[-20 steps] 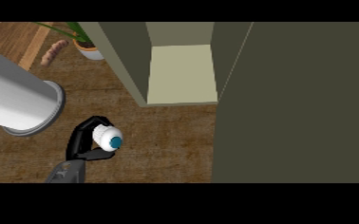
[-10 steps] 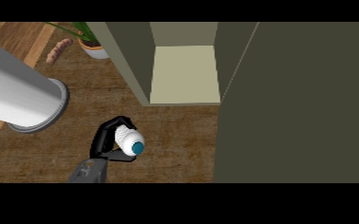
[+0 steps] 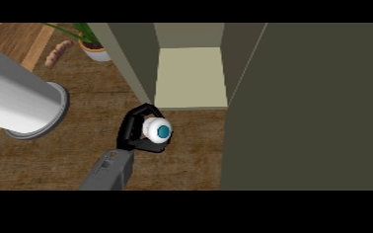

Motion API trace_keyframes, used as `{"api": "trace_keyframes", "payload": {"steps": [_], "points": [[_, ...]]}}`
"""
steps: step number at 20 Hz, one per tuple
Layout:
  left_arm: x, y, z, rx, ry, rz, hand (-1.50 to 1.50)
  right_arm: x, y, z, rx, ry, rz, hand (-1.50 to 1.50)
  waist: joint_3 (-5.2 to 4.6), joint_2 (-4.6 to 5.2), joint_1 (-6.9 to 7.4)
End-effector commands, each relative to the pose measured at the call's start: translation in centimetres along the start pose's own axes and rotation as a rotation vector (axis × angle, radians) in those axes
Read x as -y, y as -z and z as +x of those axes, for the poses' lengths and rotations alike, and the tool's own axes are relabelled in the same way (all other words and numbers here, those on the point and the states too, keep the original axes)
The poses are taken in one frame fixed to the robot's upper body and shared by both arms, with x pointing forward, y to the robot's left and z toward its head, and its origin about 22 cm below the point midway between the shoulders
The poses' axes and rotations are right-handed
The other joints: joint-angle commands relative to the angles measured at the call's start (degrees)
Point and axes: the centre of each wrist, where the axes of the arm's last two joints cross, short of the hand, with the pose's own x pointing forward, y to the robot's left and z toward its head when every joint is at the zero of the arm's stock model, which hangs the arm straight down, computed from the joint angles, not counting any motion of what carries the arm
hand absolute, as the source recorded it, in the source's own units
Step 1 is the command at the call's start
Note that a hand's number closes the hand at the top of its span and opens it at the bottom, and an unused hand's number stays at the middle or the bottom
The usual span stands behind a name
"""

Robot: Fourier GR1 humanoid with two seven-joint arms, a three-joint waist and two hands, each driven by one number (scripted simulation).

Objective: Pick up the bottled water, place it into the cabinet and close the cabinet

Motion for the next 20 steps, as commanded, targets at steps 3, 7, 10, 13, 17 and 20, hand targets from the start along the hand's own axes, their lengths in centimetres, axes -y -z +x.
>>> {"api": "trace_keyframes", "payload": {"steps": [3,7,10,13,17,20], "points": [[4.1,5.3,4.2,-0.017,-0.014,-0.007,1.5,-0.3,0.4,3.4,0.041,0.008,0.005,-1.5,-0.08,0.15,-0.65],[7.0,5.9,5.9,-0.058,-0.009,0.006,1.5,0.5,0.1,2.9,0.045,0.009,-0.016,-1.5,-0.04,0.25,-0.49],[8.1,7.4,7.0,-0.065,0.02,0.051,1.5,1.0,-0.4,2.1,0.061,0.002,-0.035,-1.5,-0.03,0.34,-1.04],[8.7,11.0,9.3,-0.063,0.067,0.084,1.5,1.1,-0.3,3.5,0.062,-0.015,-0.005,-1.5,-0.05,0.57,-1.68],[9.0,13.0,10.3,-0.104,0.072,0.107,1.5,1.7,-0.5,3.4,0.057,-0.016,-0.002,-1.5,-0.03,0.67,-1.79],[8.8,14.3,10.8,-0.152,0.047,0.145,1.5,1.7,-0.7,2.8,0.065,0.007,0.016,-1.5,-0.03,0.84,-2.09]]}}
